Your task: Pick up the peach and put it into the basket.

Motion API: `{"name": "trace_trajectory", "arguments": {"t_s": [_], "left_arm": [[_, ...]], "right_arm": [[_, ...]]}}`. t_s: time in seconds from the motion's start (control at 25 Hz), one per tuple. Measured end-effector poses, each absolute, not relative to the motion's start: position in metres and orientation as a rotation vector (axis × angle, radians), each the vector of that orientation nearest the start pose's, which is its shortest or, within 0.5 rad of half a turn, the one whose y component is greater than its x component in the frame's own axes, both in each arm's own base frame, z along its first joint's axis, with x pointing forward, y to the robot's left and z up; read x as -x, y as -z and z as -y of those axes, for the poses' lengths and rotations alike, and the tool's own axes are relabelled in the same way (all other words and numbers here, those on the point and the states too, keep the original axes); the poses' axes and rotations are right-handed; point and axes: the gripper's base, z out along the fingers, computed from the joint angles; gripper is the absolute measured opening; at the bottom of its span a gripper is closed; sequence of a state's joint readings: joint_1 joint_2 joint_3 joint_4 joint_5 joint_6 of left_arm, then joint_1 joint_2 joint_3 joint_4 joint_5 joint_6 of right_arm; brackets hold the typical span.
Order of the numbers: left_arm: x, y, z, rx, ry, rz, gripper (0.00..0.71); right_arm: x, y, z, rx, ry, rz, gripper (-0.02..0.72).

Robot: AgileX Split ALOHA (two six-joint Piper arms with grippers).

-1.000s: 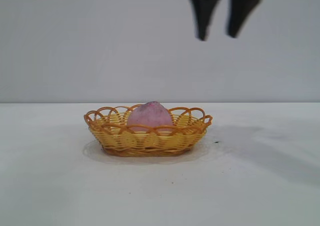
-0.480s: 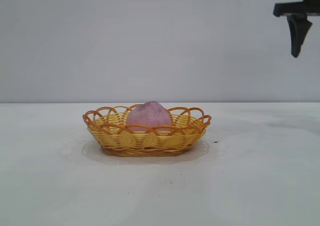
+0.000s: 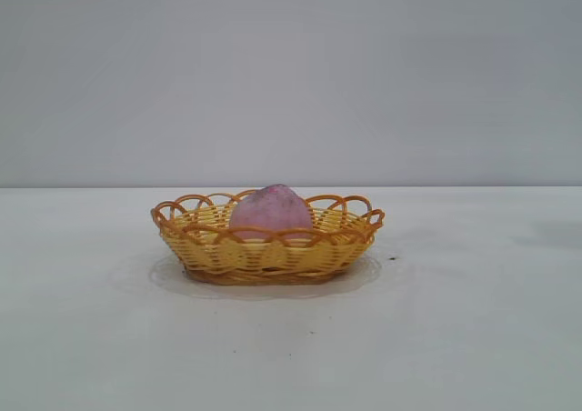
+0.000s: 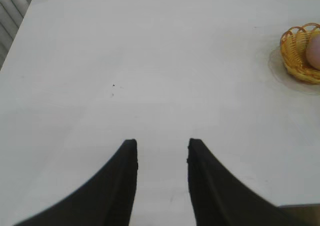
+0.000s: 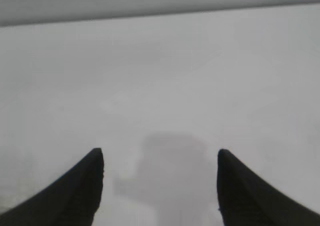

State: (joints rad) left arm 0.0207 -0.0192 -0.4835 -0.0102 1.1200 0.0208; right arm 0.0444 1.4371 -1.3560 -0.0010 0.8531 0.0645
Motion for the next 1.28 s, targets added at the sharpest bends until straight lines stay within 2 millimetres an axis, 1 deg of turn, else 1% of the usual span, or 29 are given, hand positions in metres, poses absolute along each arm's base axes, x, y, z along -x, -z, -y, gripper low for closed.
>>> {"name": "trace_trajectory", "arguments": {"t_s": [0.08,0.24,0.4,0.48,0.56,0.68,0.76,0.84,1.0,1.16,1.28], "left_arm": [[0.008,-0.268,0.001,-0.001,-0.013,-2.101,0.250],[0.008,-0.268,0.001,-0.001,-0.013,-2.101,0.250],[0.008,-0.268,0.001,-0.001,-0.013,-2.101,0.250],[0.008,-0.268,0.001,-0.001,-0.013,-2.101,0.250],[0.008,-0.268,0.001,-0.001,-0.013,-2.101,0.250],[0.008,-0.268,0.001,-0.001,-0.013,-2.101,0.250],[0.008,-0.268,0.001,-0.001,-0.013,-2.101,0.250],[0.008,-0.268,0.001,-0.001,-0.013,-2.101,0.250],[0.008,-0.268,0.001,-0.001,-0.013,-2.101,0.250],[0.008,-0.268,0.001,-0.001,-0.013,-2.101,0.250],[0.008,-0.268,0.001,-0.001,-0.013,-2.101,0.250]], "right_arm": [[-0.267,-0.359,-0.011,-0.019,-0.040,-2.394,0.417],[-0.186,-0.333,-0.008,-0.018,-0.039,-2.398,0.417],[-0.107,-0.324,-0.005,-0.027,-0.055,-2.355,0.417],[-0.072,-0.320,-0.003,-0.023,-0.057,-2.326,0.417],[-0.038,-0.312,-0.002,-0.013,-0.054,-2.302,0.417],[-0.002,-0.295,0.000,0.017,-0.042,-2.250,0.417],[0.013,-0.289,0.000,0.023,-0.049,-2.195,0.417],[0.020,-0.285,-0.001,0.043,-0.062,-2.159,0.417],[0.015,-0.273,-0.007,0.137,-0.099,-2.164,0.417],[0.009,-0.278,-0.008,0.122,-0.115,-2.073,0.417],[0.008,-0.278,-0.008,0.118,-0.113,-2.065,0.417]]}}
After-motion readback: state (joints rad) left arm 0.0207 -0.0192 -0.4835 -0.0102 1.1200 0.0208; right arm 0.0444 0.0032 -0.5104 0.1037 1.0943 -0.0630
